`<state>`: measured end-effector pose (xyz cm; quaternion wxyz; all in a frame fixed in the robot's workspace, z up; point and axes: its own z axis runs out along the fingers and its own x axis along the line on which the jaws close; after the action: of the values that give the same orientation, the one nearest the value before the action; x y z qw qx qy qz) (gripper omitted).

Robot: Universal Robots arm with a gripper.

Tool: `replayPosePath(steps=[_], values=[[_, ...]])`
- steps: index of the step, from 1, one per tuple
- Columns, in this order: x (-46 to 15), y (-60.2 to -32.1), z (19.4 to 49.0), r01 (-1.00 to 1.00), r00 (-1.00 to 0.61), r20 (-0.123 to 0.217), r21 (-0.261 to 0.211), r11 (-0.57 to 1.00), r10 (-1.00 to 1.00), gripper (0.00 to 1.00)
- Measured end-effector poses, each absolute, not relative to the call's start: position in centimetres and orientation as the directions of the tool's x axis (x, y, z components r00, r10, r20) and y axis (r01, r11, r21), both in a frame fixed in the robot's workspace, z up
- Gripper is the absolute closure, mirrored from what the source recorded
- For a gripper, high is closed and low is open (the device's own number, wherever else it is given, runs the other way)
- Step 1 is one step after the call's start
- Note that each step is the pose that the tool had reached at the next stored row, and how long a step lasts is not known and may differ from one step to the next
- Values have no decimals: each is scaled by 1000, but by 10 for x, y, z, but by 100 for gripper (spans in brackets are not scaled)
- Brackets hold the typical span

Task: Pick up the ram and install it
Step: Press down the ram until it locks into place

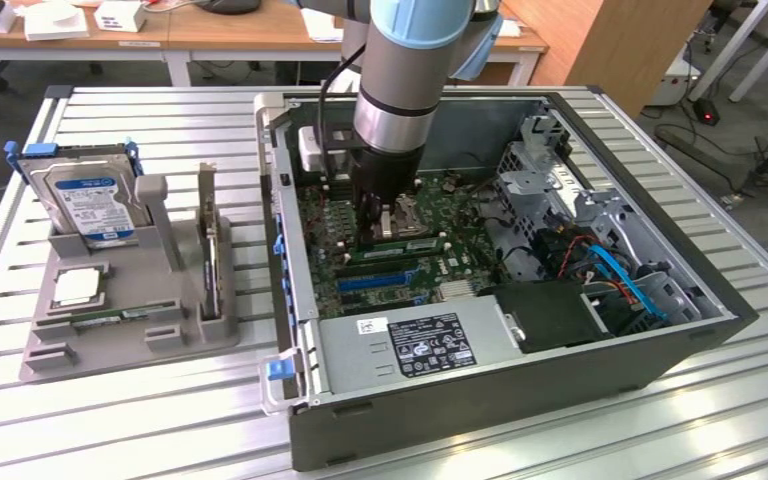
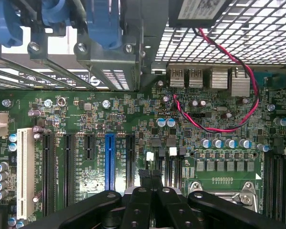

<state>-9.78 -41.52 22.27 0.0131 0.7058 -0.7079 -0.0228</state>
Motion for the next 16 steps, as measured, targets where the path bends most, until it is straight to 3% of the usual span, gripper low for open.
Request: replayPosePath(steps=[16], values=[[-98,-415,234,-999,-3,-14,51,3,-1000,91]])
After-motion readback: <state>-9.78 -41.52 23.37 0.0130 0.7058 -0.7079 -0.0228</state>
